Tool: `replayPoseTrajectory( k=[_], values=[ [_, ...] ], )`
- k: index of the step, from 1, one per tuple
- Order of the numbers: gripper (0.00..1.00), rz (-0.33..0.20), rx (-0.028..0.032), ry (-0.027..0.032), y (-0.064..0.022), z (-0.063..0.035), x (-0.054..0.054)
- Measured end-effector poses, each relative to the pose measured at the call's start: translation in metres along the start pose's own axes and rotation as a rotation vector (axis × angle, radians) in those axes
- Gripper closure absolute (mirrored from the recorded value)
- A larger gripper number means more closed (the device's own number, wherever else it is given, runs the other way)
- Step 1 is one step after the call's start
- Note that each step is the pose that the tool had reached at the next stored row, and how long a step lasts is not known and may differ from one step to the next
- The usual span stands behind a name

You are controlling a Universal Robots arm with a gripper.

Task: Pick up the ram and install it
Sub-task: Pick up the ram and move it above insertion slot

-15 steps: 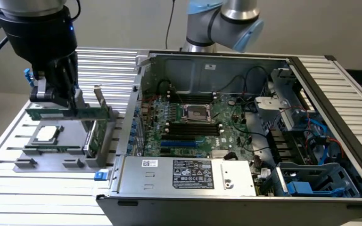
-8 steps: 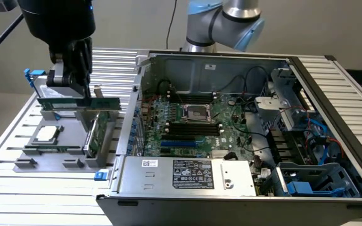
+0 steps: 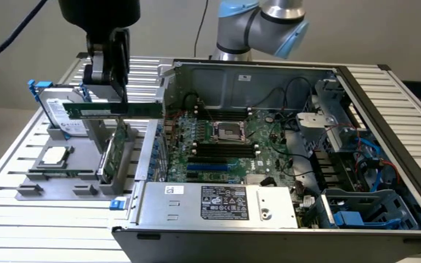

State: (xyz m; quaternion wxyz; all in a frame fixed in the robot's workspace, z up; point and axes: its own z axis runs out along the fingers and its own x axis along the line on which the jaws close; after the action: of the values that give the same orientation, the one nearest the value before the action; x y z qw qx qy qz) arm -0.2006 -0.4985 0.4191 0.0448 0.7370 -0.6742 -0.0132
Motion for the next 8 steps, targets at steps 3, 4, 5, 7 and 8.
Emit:
replayPoseTrajectory(
  k=[3, 4, 5, 7, 8],
  values=[
    [0.86, 0.0, -0.0045, -0.0005, -0.0135, -0.0012, 0.001],
    [0.86, 0.0, -0.0062, -0.0006, -0.018, -0.0016, 0.002],
    [0.86, 0.0, -0.0083, -0.0009, -0.0226, -0.0019, 0.002],
    [0.86, -0.001, -0.013, -0.0011, -0.0315, -0.0027, 0.003],
    [0.86, -0.001, -0.015, -0.0013, -0.036, -0.003, 0.003]
  ],
)
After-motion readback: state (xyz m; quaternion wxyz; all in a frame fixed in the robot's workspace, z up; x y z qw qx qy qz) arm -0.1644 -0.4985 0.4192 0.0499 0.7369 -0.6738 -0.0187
